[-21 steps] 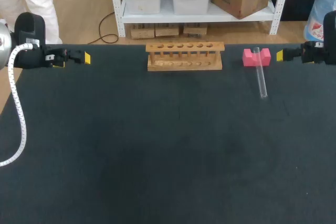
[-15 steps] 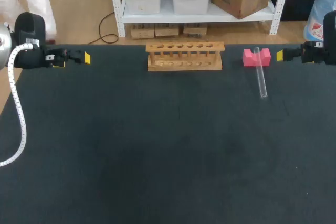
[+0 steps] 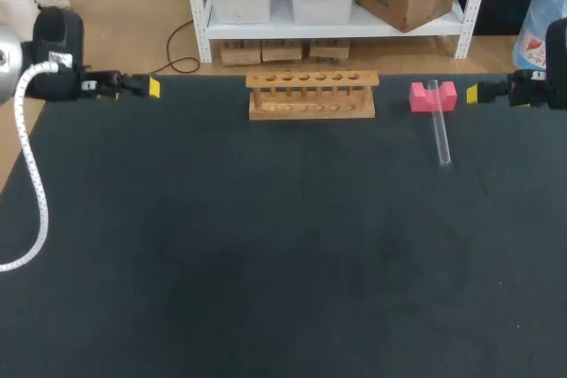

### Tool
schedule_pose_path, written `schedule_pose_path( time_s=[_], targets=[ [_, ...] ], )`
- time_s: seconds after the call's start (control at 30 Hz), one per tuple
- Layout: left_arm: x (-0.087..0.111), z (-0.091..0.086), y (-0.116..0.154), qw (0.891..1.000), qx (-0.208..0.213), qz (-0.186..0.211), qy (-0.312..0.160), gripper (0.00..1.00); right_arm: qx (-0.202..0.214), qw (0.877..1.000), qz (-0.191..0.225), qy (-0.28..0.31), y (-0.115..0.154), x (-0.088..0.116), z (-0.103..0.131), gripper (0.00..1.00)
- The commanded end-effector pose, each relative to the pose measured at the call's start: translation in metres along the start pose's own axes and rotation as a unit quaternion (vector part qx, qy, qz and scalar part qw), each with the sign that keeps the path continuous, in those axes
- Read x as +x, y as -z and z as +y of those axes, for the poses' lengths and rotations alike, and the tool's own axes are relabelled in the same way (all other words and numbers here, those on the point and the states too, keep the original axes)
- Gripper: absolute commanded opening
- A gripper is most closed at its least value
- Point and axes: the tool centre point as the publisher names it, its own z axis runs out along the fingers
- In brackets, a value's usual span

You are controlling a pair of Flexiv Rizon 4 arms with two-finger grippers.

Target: Grasp the test tube, adjust it, and insert it.

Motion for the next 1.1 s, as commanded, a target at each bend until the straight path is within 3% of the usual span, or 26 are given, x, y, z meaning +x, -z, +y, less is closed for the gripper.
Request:
schedule_pose_path(
  time_s=[0.03,0.23,0.33,0.63,0.83,1.1],
  targets=[
    [-0.015,0.019,-0.007,0.99,0.127,-0.035,-0.047,1.0,0.003,1.0,0.0,0.0,0.001,0.0,0.001,1.0],
    [-0.037,0.028,-0.011,0.968,0.206,-0.079,-0.124,1.0,0.003,1.0,0.0,0.0,0.001,0.0,0.001,1.0],
    [-0.044,0.032,-0.016,0.955,0.241,-0.082,-0.152,1.0,0.003,1.0,0.0,0.0,0.001,0.0,0.001,1.0],
    [-0.041,0.039,-0.04,0.926,0.301,-0.11,-0.2,1.0,0.003,1.0,0.0,0.0,0.001,0.0,0.001,1.0],
    [-0.041,0.039,-0.054,0.914,0.321,-0.119,-0.217,1.0,0.003,1.0,0.0,0.0,0.001,0.0,0.001,1.0],
    [-0.041,0.035,-0.073,0.917,0.31,-0.113,-0.225,1.0,0.003,1.0,0.0,0.0,0.001,0.0,0.001,1.0]
  ],
)
